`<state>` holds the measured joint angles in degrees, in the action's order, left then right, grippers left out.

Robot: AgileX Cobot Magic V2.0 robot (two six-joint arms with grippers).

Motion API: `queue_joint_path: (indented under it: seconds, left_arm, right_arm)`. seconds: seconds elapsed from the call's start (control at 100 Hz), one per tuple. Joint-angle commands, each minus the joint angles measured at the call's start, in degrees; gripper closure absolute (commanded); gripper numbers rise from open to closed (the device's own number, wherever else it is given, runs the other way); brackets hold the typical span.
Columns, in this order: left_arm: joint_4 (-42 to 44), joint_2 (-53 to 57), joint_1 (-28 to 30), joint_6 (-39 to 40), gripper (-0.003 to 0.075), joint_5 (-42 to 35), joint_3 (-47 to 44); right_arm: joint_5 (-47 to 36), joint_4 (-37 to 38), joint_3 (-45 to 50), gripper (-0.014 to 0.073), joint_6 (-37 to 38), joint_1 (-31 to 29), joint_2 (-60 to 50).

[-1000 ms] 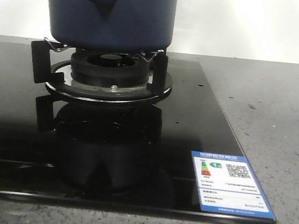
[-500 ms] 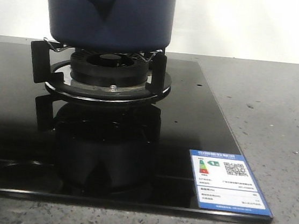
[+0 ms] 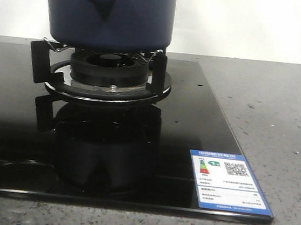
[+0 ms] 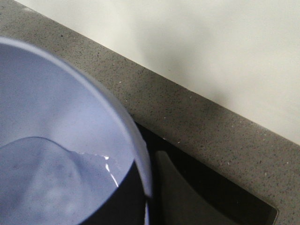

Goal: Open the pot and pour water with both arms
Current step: 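Tilt the blue bowl over the open pot with the right gripper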

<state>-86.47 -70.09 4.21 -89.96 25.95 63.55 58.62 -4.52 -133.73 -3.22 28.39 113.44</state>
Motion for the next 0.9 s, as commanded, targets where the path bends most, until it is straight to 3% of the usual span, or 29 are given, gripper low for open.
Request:
queue_joint_path:
  seconds: [0.0, 0.23, 0.41, 0.67, 0.89]
  left_arm:
    - [-3.06, 1.54, 0.09, 0.67, 0.0318, 0.14, 2.03]
    - [-3.06, 1.54, 0.19, 0.67, 0.0318, 0.14, 2.03]
    - [-3.06, 1.33, 0.90, 0.67, 0.0318, 0.14, 2.03]
    - [-3.06, 0.37, 0.90, 0.67, 0.0318, 0.38, 2.03]
    - [-3.06, 0.37, 0.90, 0.67, 0.0318, 0.65, 2.03]
  right_arm:
    - [-6.20, 0.93, -1.55, 0.0650, -0.36, 0.04, -4.12]
    - [-8.63, 1.43, -0.43, 0.0650, -0.36, 0.04, -5.00]
    - [-15.70, 1.79, 9.21, 0.0650, -0.36, 0.04, -9.18]
    - [-43.20, 1.79, 34.83, 0.0651, -0.36, 0.04, -20.31]
    - [-64.46, 2.08, 49.84, 0.0651, -0.36, 0.04, -24.96]
